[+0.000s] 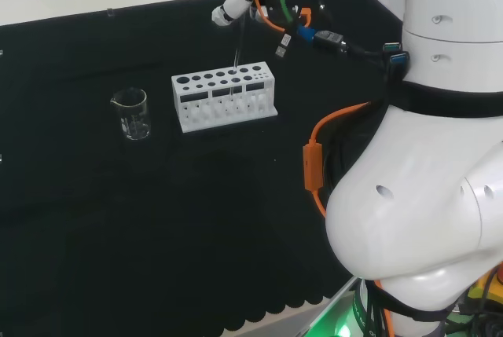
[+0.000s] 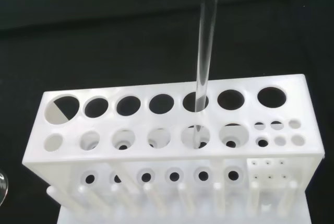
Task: Take the glass rod from the white test tube rack.
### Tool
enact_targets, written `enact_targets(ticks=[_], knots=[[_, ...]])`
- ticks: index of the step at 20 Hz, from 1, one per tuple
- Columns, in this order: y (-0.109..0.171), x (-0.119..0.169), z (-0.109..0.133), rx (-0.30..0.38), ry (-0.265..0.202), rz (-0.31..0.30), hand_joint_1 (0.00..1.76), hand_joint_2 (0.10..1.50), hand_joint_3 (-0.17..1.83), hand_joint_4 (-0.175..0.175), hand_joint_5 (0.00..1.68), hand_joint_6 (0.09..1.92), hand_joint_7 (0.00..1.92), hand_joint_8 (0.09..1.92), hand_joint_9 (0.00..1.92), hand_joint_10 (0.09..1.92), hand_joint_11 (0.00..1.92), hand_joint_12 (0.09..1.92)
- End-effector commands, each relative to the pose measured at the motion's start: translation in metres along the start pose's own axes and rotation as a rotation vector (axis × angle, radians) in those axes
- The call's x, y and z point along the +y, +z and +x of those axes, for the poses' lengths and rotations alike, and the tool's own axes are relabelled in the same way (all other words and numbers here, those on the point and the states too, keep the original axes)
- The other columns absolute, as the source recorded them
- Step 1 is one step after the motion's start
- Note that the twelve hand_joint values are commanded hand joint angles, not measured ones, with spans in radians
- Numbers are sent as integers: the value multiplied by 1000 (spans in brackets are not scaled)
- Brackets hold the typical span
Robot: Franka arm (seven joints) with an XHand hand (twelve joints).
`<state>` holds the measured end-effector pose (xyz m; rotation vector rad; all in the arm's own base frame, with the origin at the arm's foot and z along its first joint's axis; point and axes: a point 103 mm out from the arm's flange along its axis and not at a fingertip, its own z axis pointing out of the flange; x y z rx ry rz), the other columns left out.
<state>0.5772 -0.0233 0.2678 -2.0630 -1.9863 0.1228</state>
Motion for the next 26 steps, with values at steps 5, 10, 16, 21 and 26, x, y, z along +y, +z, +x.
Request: enact_targets(ticks=[5,10,16,21,26], knots=[[9,4,-5,8,-5,28,659,614,604,-99,296,735,753,797,1047,610,960,1155],[10,4,-10,2,3,34,674,616,601,-99,292,736,753,799,1042,610,952,1158],[19,7,-10,-9,1,44,715,621,595,-110,325,758,771,805,1057,615,983,1156],[23,9,-9,-8,-2,49,825,645,620,-153,460,896,830,786,1124,576,1053,1116],[27,13,-8,-6,0,32,960,656,701,-175,595,970,871,784,1223,498,1184,1015]])
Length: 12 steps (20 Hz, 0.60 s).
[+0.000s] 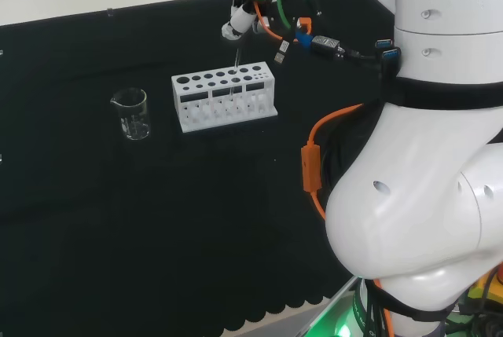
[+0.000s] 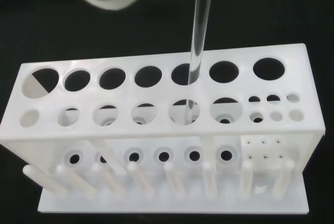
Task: Take the glass rod from the white test tube rack.
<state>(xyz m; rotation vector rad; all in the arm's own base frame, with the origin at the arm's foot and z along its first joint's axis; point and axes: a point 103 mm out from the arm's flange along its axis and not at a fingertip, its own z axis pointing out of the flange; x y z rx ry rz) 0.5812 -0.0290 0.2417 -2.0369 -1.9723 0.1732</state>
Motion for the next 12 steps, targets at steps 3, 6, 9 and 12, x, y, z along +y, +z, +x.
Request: enact_targets(ticks=[3,6,9,12], knots=[[3,4,2,-1,2,-13,1020,669,727,-175,646,981,890,785,1267,459,1245,967],[2,5,2,-14,-1,-14,1031,669,747,-175,661,986,900,782,1255,446,1234,971],[1,4,-1,-23,3,-13,1007,642,782,-175,651,995,899,769,1208,467,1167,1033],[0,3,-5,-35,7,-15,988,624,802,-175,640,1004,890,766,1174,506,1119,1083]])
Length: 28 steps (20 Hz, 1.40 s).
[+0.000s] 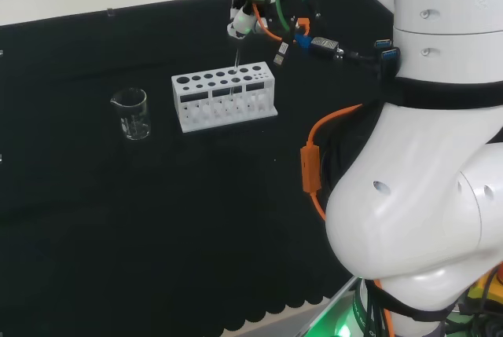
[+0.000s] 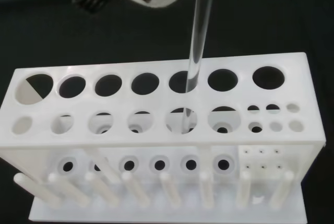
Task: Take the glass rod from the white test tube rack.
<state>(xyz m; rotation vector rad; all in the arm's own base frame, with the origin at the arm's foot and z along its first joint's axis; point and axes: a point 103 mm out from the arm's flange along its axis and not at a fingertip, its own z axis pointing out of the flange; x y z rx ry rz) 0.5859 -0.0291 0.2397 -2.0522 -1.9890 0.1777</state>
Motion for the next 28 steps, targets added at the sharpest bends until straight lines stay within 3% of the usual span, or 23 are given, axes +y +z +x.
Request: enact_targets(ticks=[1,10,22,25,27,28], knots=[[0,-2,-6,-24,8,-1,988,622,804,-175,639,1005,890,766,1170,514,1115,1090],[3,-2,-12,-20,13,0,1022,615,809,-175,655,1004,917,755,1224,507,1244,1016],[6,0,0,-46,0,-29,1130,668,774,-175,796,957,1096,697,1474,256,1502,767],[9,1,5,-66,-13,-33,1148,922,374,-175,938,1032,1164,671,1527,201,1557,712],[9,1,8,-82,-19,-38,1160,974,255,-175,992,989,1218,652,1553,180,1578,685],[9,2,9,-92,-21,-39,1205,955,249,-158,1000,961,1254,629,1566,173,1578,668]])
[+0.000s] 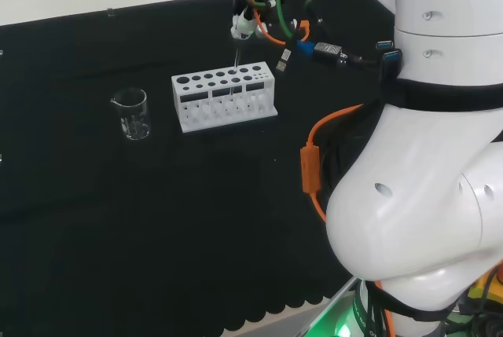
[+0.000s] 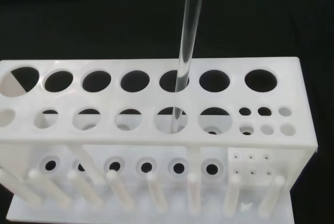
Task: Take the glass rod from the white test tube rack.
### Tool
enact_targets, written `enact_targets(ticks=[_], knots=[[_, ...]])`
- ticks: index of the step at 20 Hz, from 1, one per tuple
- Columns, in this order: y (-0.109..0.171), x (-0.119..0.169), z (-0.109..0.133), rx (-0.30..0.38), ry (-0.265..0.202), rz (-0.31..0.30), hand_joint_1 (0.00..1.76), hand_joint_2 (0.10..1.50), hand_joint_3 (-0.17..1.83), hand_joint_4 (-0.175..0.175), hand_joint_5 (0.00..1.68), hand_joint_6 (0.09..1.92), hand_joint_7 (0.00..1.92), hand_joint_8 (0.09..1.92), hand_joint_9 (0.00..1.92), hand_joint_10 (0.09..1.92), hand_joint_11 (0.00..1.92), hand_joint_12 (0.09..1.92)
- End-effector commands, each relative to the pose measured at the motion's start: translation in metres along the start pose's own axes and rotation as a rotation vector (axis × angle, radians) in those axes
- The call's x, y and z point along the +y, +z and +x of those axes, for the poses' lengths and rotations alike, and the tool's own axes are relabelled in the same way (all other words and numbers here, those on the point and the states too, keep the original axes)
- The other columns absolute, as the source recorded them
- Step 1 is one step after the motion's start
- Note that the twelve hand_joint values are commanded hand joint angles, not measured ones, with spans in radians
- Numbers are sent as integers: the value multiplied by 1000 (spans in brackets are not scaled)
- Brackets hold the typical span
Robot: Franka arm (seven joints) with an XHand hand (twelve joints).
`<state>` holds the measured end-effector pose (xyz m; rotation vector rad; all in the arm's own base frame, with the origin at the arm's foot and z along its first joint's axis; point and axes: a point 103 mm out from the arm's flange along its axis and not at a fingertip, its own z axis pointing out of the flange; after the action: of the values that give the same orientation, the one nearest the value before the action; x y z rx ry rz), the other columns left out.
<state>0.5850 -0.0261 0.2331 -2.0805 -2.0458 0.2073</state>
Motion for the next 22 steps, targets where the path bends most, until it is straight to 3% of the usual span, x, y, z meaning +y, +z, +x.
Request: enact_targets(ticks=[1,5,8,12,22], knots=[[1,1,8,-51,-18,-8,1244,905,310,-153,1005,947,1284,618,1584,164,1578,644],[-1,0,10,-81,-25,-35,1299,713,648,-174,1012,998,1324,699,1651,181,1557,560],[-6,-5,11,-64,-42,-88,1310,637,775,-175,1038,981,1345,746,1710,234,1582,563],[-15,-11,14,-77,-66,-128,1319,656,705,-175,1079,841,1376,694,1739,279,1604,567],[-45,-27,23,-116,-78,-103,1321,778,459,-175,1099,674,1378,633,1744,306,1619,534]])
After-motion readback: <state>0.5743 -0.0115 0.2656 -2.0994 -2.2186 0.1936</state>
